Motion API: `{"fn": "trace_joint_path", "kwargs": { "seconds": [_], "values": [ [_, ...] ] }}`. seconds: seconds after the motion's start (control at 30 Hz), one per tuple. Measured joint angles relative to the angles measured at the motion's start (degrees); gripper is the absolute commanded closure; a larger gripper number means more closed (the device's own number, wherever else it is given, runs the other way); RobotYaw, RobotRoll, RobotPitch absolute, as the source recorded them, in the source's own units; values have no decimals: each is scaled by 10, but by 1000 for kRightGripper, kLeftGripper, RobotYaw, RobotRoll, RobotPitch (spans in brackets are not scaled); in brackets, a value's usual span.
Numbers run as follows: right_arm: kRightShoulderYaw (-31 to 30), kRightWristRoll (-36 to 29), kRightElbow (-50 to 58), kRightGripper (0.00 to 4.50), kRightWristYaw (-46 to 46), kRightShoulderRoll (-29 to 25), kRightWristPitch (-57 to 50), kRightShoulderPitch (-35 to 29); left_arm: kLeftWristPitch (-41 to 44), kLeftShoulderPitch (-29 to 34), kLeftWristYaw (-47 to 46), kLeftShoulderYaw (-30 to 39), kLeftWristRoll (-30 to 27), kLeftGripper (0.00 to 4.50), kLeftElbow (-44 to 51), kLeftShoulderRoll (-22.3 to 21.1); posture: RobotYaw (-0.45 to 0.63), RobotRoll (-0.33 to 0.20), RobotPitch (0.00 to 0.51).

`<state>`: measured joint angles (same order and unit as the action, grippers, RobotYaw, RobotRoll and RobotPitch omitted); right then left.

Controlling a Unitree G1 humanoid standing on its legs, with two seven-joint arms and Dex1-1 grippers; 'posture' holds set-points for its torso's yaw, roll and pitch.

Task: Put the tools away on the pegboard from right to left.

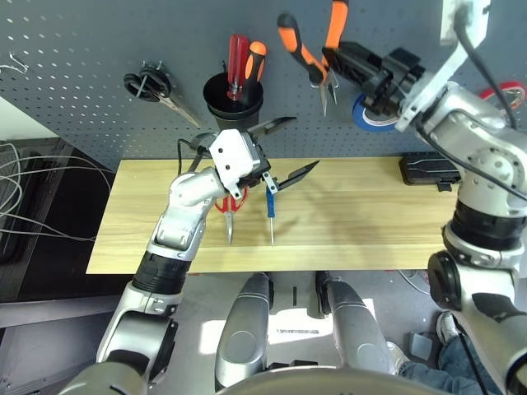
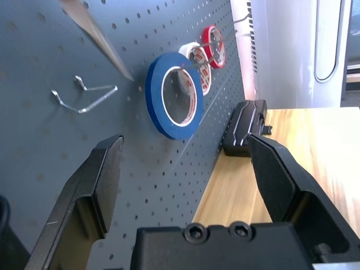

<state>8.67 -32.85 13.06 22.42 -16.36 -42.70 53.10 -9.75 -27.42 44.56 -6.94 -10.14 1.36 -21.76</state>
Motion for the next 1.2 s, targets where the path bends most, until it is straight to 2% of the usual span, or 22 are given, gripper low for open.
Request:
{"fn": "trace_joint_path", "kwargs": {
  "seconds": [0.33,0.43,0.6,0.87,1.2],
  "values": [
    [-25,75,-70,4038,-12,33,139,22,-1,-6,1,0,6,0,-6,-3,141,0,339],
    [-30,90,-79,4038,-17,43,167,22,1,-10,2,0,6,0,-6,-5,157,0,370],
    [-50,121,-86,4038,-15,51,218,18,17,-11,9,0,4,0,-3,-14,162,0,389],
    [-76,138,-85,4041,-21,79,238,-22,36,-11,22,0,-5,0,3,-22,167,0,399],
    [-93,170,-82,4041,-17,80,256,-46,41,-15,23,-3,-5,0,3,-21,160,0,403]
  ]
}}
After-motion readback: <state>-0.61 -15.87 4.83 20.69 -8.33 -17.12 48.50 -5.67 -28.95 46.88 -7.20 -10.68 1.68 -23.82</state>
